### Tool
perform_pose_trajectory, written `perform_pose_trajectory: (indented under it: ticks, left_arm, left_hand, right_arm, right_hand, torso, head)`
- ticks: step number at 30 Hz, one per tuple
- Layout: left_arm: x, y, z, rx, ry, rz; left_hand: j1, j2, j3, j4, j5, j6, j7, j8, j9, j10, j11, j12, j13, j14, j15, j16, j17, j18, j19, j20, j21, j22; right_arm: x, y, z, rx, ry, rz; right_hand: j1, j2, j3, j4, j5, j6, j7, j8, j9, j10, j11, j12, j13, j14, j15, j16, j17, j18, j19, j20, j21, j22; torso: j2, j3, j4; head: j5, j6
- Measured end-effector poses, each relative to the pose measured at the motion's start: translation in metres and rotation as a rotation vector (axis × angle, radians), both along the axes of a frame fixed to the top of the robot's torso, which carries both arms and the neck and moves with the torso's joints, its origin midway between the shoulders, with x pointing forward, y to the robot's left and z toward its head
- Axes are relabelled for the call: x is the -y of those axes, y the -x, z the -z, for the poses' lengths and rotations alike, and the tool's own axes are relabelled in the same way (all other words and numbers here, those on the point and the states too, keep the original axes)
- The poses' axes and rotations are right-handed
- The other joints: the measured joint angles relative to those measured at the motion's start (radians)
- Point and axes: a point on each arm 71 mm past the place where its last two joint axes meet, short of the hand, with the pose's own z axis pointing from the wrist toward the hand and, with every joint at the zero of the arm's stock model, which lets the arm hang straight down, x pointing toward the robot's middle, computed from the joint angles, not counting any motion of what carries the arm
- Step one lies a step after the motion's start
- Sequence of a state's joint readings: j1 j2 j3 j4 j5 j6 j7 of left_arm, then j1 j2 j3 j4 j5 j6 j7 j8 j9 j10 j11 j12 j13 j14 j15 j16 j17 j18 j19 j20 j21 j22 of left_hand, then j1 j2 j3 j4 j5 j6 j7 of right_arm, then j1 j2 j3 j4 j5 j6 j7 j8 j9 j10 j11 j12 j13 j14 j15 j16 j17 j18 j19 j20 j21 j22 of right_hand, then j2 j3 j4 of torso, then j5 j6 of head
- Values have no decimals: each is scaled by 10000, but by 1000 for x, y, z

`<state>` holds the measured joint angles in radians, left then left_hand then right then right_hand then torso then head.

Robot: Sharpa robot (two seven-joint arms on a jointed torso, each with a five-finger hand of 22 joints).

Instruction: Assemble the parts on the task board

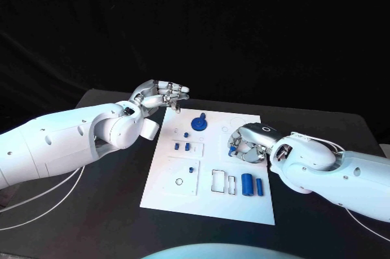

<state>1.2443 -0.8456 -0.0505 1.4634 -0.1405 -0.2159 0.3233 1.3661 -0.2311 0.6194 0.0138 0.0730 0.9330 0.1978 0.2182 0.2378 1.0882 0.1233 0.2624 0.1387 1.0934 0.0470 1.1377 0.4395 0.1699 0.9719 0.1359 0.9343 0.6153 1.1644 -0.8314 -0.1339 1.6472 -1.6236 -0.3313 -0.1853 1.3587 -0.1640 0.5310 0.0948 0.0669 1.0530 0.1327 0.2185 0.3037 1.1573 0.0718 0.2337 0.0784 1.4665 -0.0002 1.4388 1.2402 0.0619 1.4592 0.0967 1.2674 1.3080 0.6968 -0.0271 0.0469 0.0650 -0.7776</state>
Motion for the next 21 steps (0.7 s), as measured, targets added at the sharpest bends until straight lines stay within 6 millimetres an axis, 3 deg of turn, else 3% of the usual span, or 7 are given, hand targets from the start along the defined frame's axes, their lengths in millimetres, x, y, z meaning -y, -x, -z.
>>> perform_pose_trajectory:
  ticks: [5, 13, 21]
  left_arm:
    - [0, 0, 0, -8, -1, 6]
    - [-1, 0, 0, -15, -5, 2]
    - [-2, -1, 0, -16, -25, -44]
  left_hand:
    - [0, 0, 0, 0, 0, 0, 0, 0, 0, 0, 0, 0, -1, 0, 0, 0, 1, -1, 0, 0, 0, 0]
    - [0, 0, 0, 0, 0, 0, 0, 0, 0, 0, 0, 0, 6, 0, 0, 0, 1, 0, 0, 0, 0, 0]
    - [0, 0, 0, 0, 0, 0, 0, 0, 0, 0, 0, -1, 7, 0, 0, 0, 1, 0, 0, 0, 0, -1]
  right_arm:
    - [-1, 1, -1, 99, -131, 14]
    - [5, 4, -5, 146, -489, 238]
    - [-3, 14, -29, 253, -1330, 104]
  right_hand:
    - [-7, 5, 269, -53, -49, 209, -126, 164, 90, 374, -135, -9, 49, -10, -122, 38, 52, -1, 53, -53, 160, 0]
    - [-45, 50, 395, -175, -81, 286, -140, 236, 144, 462, -175, -17, 112, 0, -146, 38, 85, -1, 88, -88, 222, -1]
    - [-17, 104, 394, -175, -116, 291, -147, 237, 144, 508, -201, -17, 105, 1, -146, 38, 103, 0, 88, -88, 318, -2]
  torso:
    - [0, 0, -1]
    - [-7, -1, -7]
    - [-11, 11, -23]
  head:
    - [-7, -20]
    - [-4, -35]
    - [63, -18]
